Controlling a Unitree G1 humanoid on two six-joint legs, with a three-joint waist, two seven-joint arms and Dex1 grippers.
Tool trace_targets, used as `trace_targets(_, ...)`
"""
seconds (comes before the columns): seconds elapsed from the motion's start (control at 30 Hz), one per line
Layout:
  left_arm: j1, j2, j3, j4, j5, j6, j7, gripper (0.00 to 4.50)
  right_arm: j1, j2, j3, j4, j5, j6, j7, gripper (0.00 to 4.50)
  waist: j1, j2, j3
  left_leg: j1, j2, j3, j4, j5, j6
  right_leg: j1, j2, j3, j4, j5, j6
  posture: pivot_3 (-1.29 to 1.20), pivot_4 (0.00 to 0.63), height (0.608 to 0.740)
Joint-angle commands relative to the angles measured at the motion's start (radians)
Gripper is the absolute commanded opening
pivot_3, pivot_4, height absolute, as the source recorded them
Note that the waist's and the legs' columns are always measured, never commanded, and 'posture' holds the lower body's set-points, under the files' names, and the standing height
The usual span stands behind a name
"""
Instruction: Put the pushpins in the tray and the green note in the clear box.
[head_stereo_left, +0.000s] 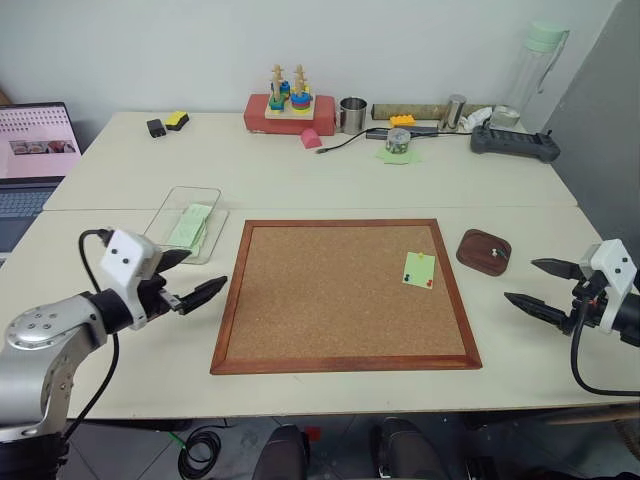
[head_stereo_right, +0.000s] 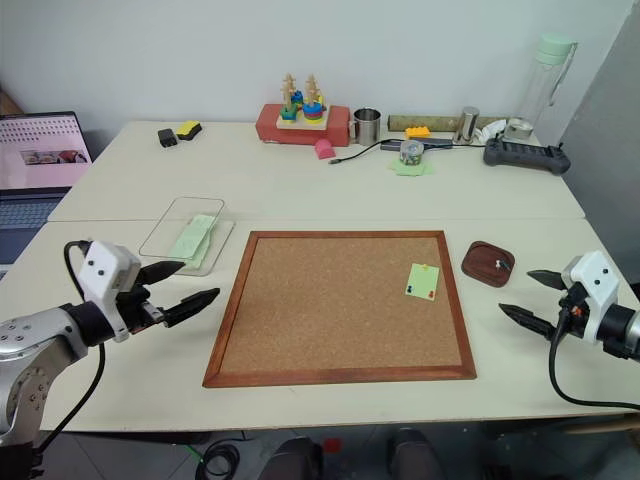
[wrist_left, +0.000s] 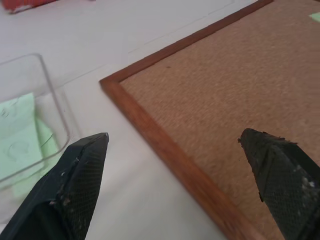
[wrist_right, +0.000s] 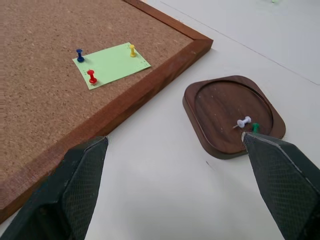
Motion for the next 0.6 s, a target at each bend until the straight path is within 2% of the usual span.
trace_targets(0.03, -0.068, -0.002, -0.089, -0.073, 0.009, -0.012, -0.004, 3.63, 0.004, 0.004, -0.044, -0.099, 0.045, 0.030, -0.020, 4.50, 0.000, 0.000, 0.000, 0.000, 0.000, 0.000, 0.000, 0.000, 0.000, 0.000, 0.000, 0.000, 0.000, 0.000, 0.000, 0.00, 0.150, 0.740)
trace_targets(0.37, -0.129, -0.102, -0.313, -0.047, 0.084, -0.080, 0.009, 1.49, 0.000, 0.024, -0.026, -0.212, 0.086, 0.087, -0.053, 4.50, -0.002, 0.000, 0.000, 0.000, 0.000, 0.000, 0.000, 0.000, 0.000, 0.000, 0.000, 0.000, 0.000, 0.000, 0.000, 0.00, 0.150, 0.740)
trace_targets(0.57, -0.153, -0.186, -0.393, 0.002, 0.133, -0.139, 0.018, 0.40, -0.043, 0.033, 0.014, -0.237, 0.102, 0.113, -0.050, 4.50, -0.001, 0.000, 0.000, 0.000, 0.000, 0.001, 0.001, 0.000, 0.000, 0.000, 0.000, 0.001, 0.000, 0.001, 0.001, 0.00, 0.150, 0.740)
trace_targets(0.6, -0.160, -0.194, -0.407, 0.009, 0.144, -0.146, 0.015, 0.11, -0.052, 0.035, 0.028, -0.239, 0.103, 0.117, -0.046, 4.50, -0.001, 0.000, 0.000, 0.000, 0.000, 0.001, 0.001, 0.000, 0.000, 0.000, 0.000, 0.001, 0.000, 0.001, 0.001, 0.00, 0.150, 0.740)
